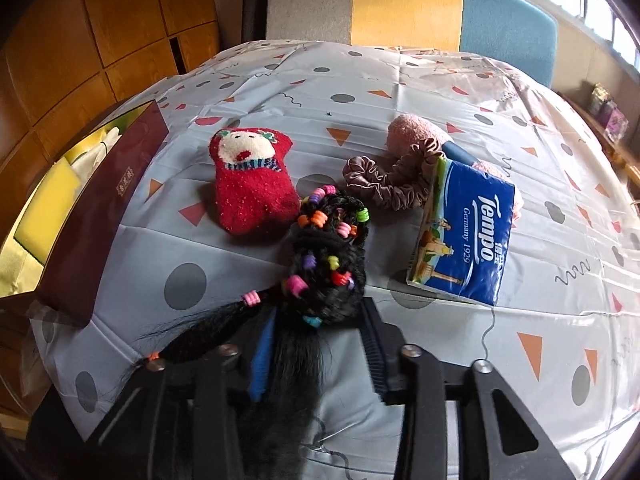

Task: Organize soft objects
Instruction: 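Carry the black hair braid toward the gold tray with the right gripper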

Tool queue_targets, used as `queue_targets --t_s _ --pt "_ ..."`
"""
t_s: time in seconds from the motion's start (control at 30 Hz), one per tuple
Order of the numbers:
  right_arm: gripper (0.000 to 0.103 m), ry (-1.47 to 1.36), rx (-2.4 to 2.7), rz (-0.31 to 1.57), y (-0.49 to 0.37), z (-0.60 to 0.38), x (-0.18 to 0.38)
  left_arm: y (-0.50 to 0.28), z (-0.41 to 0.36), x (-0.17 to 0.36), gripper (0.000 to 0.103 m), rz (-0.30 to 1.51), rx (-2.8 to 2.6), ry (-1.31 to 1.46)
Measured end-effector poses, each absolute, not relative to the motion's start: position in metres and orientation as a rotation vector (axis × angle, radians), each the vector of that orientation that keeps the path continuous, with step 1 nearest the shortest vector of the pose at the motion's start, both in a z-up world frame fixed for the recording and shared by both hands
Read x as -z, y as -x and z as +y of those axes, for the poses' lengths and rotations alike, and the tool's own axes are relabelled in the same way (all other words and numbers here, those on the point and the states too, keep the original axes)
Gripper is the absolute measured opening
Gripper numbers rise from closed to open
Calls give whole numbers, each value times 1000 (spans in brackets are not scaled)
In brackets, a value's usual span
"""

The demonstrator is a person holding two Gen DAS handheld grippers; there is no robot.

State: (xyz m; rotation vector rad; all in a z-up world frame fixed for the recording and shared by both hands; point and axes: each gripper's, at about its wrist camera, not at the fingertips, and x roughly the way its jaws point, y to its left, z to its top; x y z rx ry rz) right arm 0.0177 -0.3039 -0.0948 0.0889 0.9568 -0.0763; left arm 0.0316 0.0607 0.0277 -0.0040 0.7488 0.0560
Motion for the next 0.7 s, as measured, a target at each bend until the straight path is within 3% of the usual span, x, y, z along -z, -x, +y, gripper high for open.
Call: queue_targets --t_s 0.1,0.53,0.7 --pt "26 -72 73 965 -16 -304 93 -31 60 -26 54 754 -54 4" --pt "25 -2 64 987 -7 -296 94 -24 51 -30 54 738 -32 -18" --pt "15 -14 72 982 2 -292 91 -21 52 -33 54 728 -39 -21"
